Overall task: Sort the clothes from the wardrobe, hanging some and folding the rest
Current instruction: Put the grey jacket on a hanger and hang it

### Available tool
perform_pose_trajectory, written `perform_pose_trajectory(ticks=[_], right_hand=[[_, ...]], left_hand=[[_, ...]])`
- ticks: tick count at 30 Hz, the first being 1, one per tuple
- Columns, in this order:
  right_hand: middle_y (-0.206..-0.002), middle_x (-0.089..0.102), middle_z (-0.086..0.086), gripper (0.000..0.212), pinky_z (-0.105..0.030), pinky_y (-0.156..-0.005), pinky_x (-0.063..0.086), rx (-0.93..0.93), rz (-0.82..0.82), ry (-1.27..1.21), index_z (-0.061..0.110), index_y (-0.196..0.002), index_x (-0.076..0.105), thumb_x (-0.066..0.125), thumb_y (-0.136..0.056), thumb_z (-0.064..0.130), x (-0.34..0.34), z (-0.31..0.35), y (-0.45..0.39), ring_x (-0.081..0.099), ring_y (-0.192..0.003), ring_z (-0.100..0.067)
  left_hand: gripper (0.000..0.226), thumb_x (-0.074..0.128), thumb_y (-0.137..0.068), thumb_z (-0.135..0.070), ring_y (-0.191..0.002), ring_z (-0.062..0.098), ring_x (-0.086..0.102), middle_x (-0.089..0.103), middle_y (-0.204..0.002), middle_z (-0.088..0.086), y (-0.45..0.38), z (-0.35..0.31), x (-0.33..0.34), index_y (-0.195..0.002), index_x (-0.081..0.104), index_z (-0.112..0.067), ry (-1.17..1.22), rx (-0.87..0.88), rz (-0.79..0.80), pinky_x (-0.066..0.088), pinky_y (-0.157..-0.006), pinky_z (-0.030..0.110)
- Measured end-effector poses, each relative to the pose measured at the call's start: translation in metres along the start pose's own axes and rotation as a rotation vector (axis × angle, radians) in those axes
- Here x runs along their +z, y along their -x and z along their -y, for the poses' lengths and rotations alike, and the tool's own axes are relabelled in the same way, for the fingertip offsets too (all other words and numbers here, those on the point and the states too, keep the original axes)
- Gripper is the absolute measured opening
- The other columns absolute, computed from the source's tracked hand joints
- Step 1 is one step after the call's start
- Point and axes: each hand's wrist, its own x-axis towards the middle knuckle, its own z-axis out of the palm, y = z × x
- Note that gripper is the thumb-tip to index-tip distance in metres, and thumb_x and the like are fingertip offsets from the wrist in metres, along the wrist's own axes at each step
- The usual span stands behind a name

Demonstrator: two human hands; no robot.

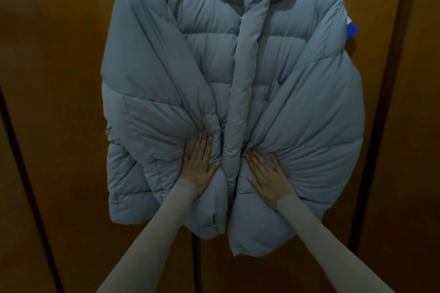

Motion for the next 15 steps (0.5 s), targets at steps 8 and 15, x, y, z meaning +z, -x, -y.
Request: perform_pose_trajectory(ticks=[8, 15], right_hand=[[-0.14, 0.048, -0.003, 0.061, -0.043, -0.115, 0.0, 0.065, 0.191, -0.023, 0.008, -0.143, 0.028, -0.002, -0.1, 0.039, -0.018, 0.012, 0.01, 0.032, -0.13, -0.015], [-0.133, 0.055, -0.003, 0.052, -0.04, -0.112, -0.006, 0.049, 0.153, -0.003, 0.009, -0.129, 0.055, 0.04, -0.085, 0.031, -0.039, 0.025, 0.03, 0.055, -0.121, -0.017]], left_hand=[[0.08, -0.025, -0.079, -0.065, -0.139, 0.012, -0.013, -0.017, -0.15, 0.008, 0.022, -0.012, -0.013, -0.141, -0.026, -0.013, 0.024, -0.006, 0.118, -0.031, -0.106, 0.034], [0.069, 0.039, -0.094, -0.032, -0.145, 0.021, 0.009, 0.011, -0.157, 0.008, 0.056, -0.032, -0.041, -0.15, 0.005, -0.01, 0.027, -0.051, 0.027, 0.0, -0.117, 0.045]])
